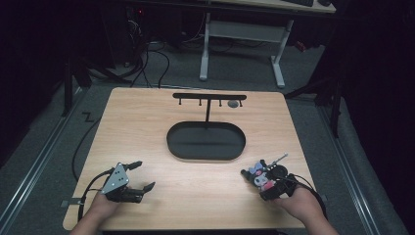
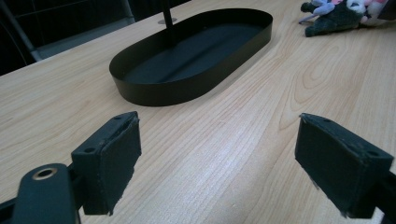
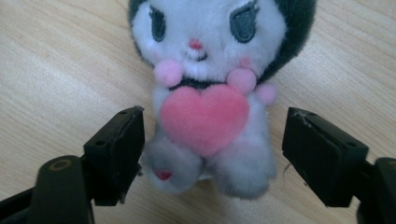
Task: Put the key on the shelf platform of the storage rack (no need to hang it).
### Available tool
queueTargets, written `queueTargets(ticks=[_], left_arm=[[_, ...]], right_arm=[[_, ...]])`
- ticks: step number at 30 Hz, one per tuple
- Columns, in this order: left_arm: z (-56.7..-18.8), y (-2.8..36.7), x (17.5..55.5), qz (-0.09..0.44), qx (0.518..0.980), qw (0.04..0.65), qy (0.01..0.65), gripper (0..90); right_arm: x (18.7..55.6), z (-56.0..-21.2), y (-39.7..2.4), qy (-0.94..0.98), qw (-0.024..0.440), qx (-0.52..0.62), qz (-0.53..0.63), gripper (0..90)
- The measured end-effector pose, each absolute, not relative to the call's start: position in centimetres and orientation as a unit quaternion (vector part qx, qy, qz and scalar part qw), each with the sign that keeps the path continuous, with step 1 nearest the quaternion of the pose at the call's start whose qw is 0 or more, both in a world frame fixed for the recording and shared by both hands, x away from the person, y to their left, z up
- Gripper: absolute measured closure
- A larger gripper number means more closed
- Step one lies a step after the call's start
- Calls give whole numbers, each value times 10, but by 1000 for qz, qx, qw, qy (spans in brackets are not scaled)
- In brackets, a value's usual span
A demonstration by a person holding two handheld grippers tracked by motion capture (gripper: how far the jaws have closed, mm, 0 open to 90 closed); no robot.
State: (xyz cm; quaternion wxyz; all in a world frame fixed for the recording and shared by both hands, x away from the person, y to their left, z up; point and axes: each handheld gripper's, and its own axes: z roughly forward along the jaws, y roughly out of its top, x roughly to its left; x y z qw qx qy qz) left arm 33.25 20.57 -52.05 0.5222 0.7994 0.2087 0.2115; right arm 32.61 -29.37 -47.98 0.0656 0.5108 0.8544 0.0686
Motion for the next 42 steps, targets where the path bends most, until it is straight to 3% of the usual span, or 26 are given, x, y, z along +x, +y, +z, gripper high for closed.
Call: queueTargets(ticks=[23, 42], left_arm=[[-521, 206, 333, 211, 799, 523, 209, 154], [-520, 206, 333, 211, 799, 522, 208, 154]], right_arm=[[325, -482, -290, 861, 59, 500, 71, 441], [334, -461, -279, 860, 79, 496, 89, 461]])
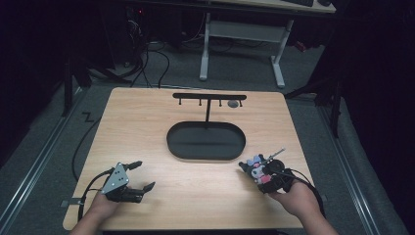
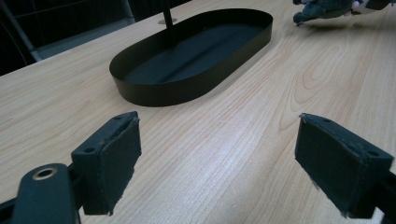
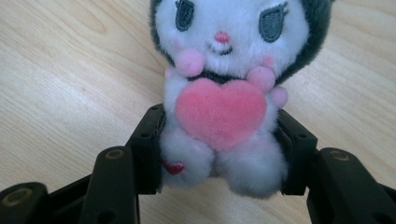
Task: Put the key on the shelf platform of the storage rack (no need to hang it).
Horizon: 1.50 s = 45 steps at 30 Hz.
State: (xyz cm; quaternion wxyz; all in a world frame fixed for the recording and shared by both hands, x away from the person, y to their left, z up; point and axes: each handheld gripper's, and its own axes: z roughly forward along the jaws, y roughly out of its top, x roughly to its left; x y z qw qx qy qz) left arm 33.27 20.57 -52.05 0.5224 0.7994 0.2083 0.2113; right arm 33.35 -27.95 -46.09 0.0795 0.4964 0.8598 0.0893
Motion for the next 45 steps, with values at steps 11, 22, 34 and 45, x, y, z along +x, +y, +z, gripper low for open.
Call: queueTargets(ticks=[11, 22, 34, 45], left_arm=[[-520, 206, 333, 211, 800, 522, 208, 154], [-520, 206, 332, 210, 801, 522, 207, 154], [-520, 206, 332, 209, 801, 522, 206, 154], [-520, 206, 332, 211, 799, 523, 208, 154]], right_arm=[[344, -449, -269, 863, 89, 487, 101, 462], [356, -441, -255, 867, 95, 477, 108, 462], [374, -435, -238, 870, 98, 470, 111, 463], [392, -433, -219, 876, 94, 459, 115, 464]])
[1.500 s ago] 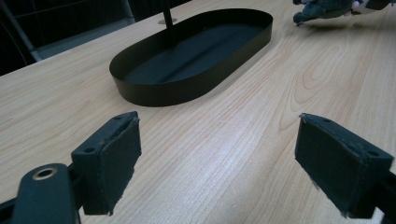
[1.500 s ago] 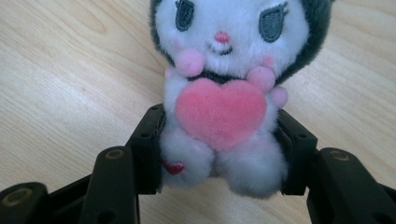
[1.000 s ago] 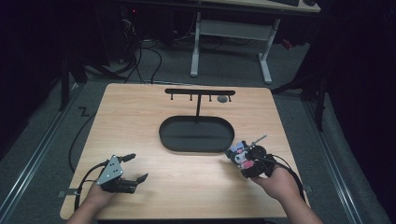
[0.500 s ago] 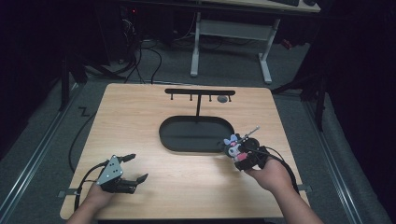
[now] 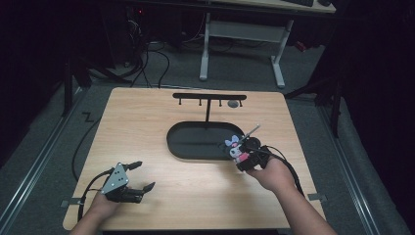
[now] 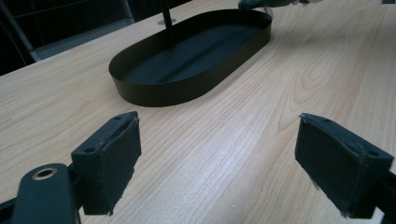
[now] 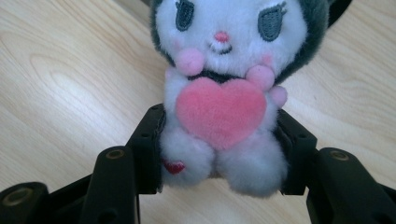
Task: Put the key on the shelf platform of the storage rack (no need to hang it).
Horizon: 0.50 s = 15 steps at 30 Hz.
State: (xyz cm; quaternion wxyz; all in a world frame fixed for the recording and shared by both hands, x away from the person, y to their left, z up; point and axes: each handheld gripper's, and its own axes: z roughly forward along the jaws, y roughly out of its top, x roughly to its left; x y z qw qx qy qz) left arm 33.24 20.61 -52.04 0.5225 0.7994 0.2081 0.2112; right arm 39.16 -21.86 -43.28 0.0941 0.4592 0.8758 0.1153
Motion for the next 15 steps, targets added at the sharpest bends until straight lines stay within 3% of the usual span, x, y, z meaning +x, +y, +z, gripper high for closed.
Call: queueTargets(ticks=[15], left_arm=[[-520, 206, 333, 207, 800, 522, 209, 154]], right_arm=[[419, -429, -201, 874, 100, 454, 140, 464]])
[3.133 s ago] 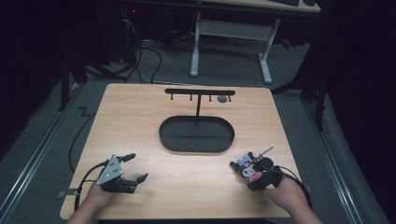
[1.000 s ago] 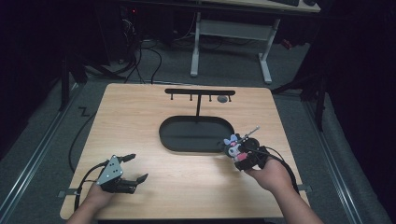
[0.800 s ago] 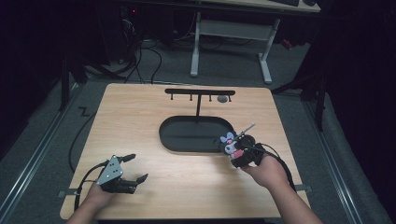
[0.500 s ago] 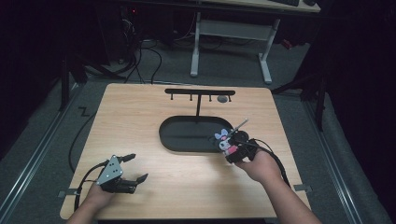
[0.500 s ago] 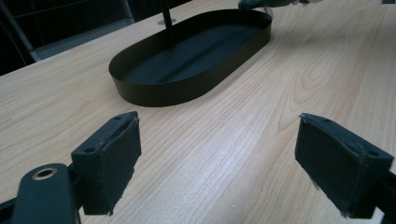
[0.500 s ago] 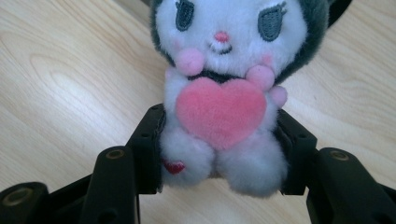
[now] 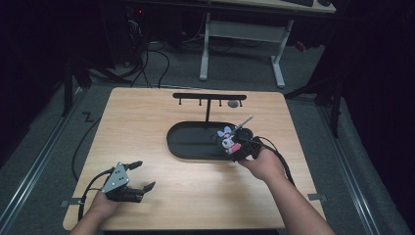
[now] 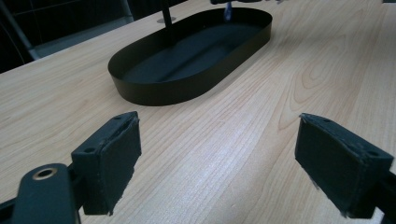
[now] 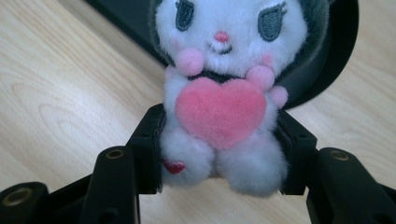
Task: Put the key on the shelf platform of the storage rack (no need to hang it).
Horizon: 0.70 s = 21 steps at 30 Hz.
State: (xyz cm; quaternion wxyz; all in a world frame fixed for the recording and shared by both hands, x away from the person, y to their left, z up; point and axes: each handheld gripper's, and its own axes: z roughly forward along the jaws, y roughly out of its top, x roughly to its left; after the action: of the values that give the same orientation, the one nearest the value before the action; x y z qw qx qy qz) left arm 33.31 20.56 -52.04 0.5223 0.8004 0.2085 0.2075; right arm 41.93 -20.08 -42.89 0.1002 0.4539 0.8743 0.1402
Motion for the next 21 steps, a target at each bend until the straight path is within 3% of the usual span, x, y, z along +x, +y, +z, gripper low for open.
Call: queueTargets(ticks=[21], left_arm=[[-520, 208, 331, 208, 798, 528, 204, 154]], right_arm=[[464, -445, -168, 869, 93, 468, 128, 464]])
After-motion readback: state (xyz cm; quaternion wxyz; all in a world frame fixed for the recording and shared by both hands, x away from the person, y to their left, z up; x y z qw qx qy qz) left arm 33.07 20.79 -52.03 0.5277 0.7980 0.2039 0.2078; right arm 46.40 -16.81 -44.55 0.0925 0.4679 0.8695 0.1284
